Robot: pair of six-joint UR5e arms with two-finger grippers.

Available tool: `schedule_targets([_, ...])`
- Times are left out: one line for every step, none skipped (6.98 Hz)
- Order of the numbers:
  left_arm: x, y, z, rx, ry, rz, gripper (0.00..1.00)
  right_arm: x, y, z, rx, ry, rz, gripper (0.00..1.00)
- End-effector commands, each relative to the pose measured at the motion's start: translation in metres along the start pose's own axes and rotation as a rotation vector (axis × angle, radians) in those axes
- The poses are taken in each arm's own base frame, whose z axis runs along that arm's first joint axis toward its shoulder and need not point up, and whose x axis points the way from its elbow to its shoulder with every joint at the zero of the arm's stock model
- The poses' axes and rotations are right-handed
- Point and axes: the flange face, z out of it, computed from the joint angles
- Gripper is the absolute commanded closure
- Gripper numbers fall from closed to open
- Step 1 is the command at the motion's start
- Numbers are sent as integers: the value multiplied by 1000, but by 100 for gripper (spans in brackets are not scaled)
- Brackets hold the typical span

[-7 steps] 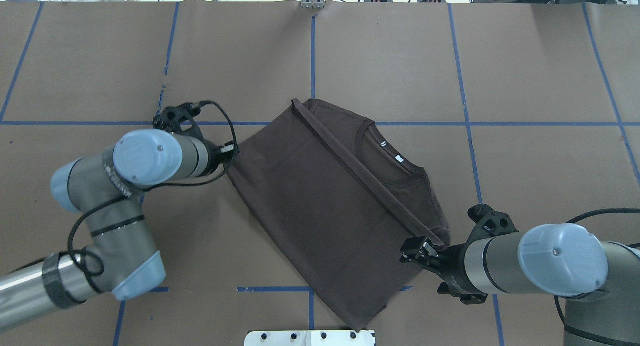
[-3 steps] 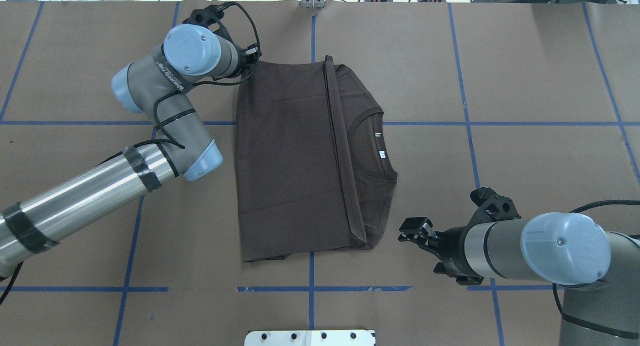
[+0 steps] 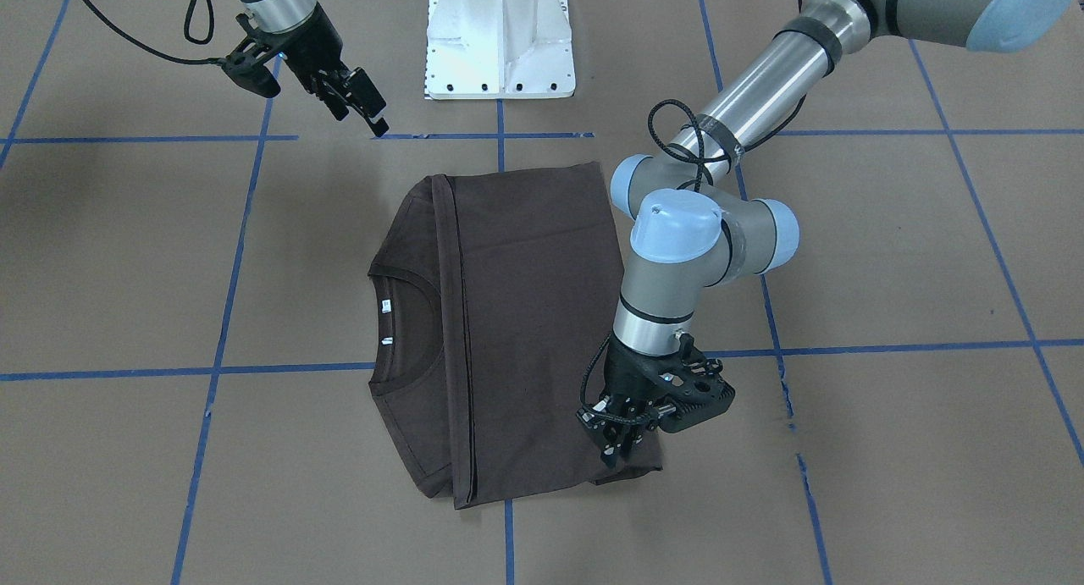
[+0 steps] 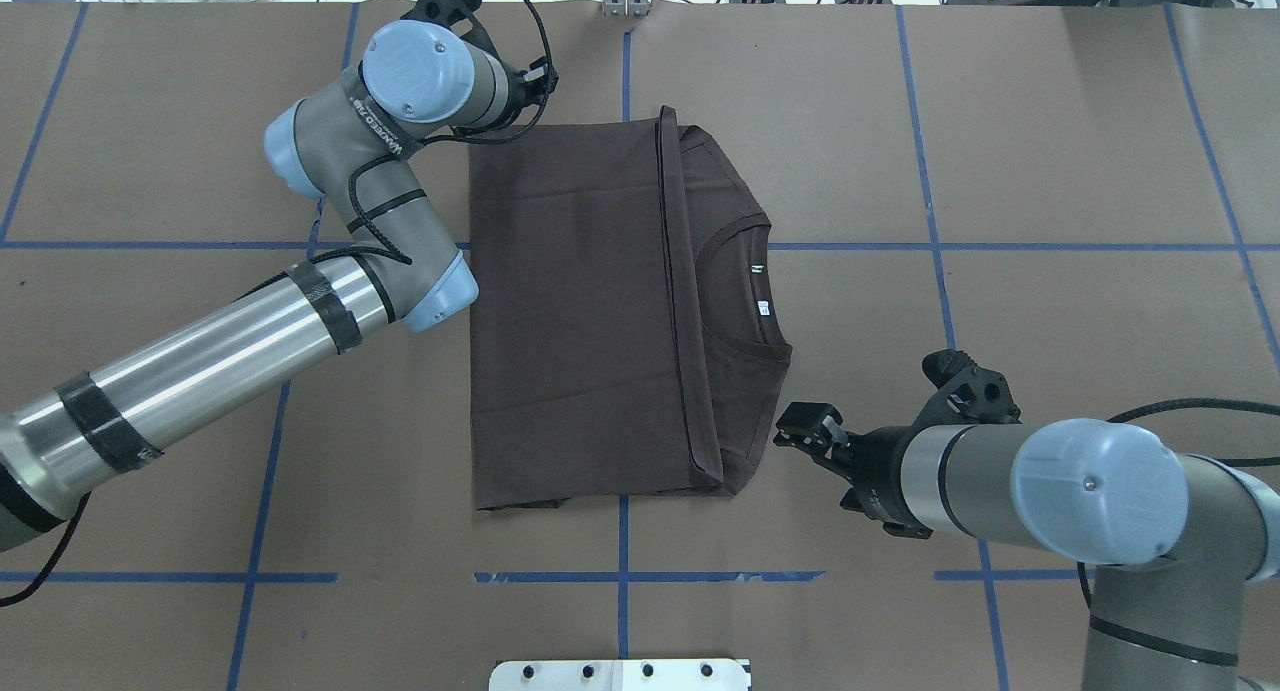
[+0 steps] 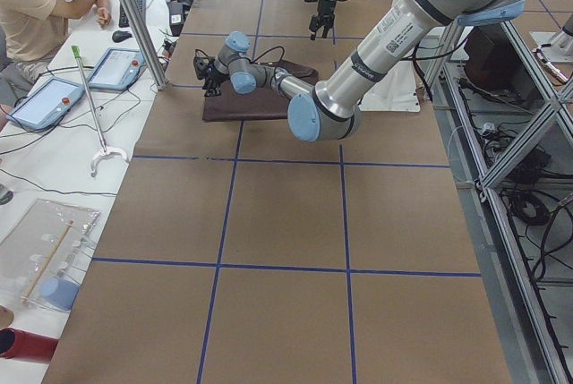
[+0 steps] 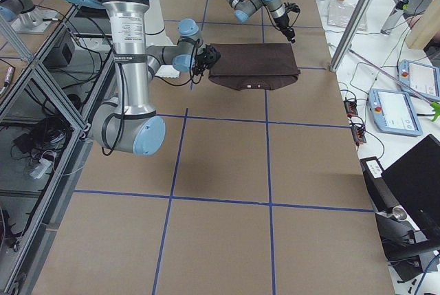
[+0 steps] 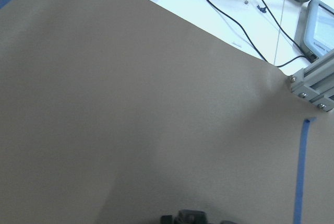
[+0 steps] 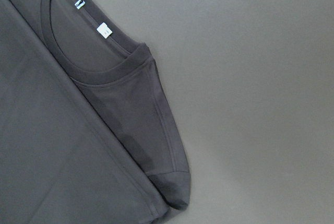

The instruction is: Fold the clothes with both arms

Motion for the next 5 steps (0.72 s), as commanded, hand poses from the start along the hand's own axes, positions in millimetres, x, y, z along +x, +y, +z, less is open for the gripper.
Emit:
schedule_targets([-47, 10, -47, -91, 60, 6, 12, -36, 17, 40, 36, 52, -52, 0])
schedule_targets([-76, 14, -76, -142, 87, 7, 12, -65, 35, 57, 58, 133, -177, 0])
schedule_targets([-96, 14, -106, -157, 115, 9, 9, -81, 44, 76, 71, 217, -351, 0])
schedule_targets([-98, 14, -112, -167, 121, 7, 6, -83, 46, 81, 55, 246, -480, 0])
schedule_targets([-102, 15, -111, -168, 115, 7, 5, -78, 51, 92, 35, 276, -577, 0])
